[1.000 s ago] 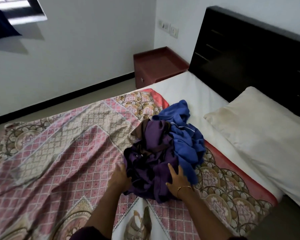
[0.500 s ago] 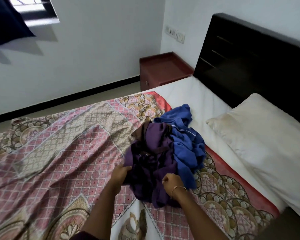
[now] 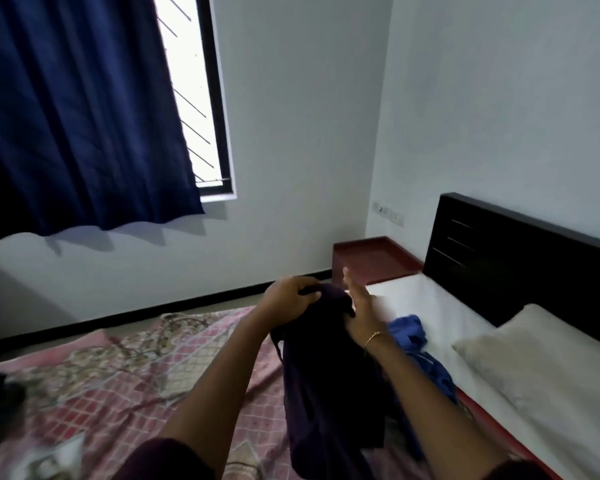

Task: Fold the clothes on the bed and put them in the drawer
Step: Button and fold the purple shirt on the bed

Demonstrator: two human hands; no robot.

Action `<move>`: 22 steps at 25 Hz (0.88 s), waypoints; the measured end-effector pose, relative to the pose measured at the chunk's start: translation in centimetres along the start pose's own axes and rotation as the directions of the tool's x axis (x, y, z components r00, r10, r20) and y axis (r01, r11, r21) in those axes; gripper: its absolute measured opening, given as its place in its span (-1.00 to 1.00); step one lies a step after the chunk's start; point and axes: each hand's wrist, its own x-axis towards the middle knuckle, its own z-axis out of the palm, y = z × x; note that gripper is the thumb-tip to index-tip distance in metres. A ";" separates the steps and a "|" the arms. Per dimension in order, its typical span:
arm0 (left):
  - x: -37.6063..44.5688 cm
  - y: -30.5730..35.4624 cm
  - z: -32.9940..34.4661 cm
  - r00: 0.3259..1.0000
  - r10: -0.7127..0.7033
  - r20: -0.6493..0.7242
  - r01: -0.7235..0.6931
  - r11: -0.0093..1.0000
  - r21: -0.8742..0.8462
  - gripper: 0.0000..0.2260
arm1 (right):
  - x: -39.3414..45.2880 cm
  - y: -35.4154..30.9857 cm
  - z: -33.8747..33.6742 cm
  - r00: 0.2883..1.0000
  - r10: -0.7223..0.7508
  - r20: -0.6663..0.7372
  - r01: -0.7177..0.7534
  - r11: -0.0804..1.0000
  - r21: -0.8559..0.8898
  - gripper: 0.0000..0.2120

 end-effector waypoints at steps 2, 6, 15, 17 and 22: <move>-3.6 1.4 -4.2 0.996 0.059 -0.061 -0.053 0.995 0.083 -0.76 | -1.1 -5.2 -0.5 0.996 -0.027 0.080 0.032 0.998 -0.058 -0.37; -9.1 2.3 -11.5 0.966 0.124 -0.227 -0.081 0.978 0.190 -0.77 | -3.3 -14.6 -0.5 0.997 -0.053 -0.050 0.048 0.995 -0.084 -0.64; -9.0 14.6 -28.4 0.994 0.100 -0.052 -0.078 0.944 0.320 -0.70 | -0.6 -30.3 -7.0 0.989 0.140 -0.051 -0.099 0.874 0.475 -0.82; -8.7 16.5 -30.7 0.997 0.071 -0.022 -0.064 0.969 0.240 -0.71 | 0.5 -32.3 -9.6 0.993 0.115 -0.027 -0.087 0.872 0.481 -0.80; -7.6 18.6 -33.9 0.999 0.021 0.034 -0.033 0.921 0.389 -0.85 | -0.2 -35.3 -13.0 0.997 -0.021 0.075 -0.023 0.842 0.539 -0.88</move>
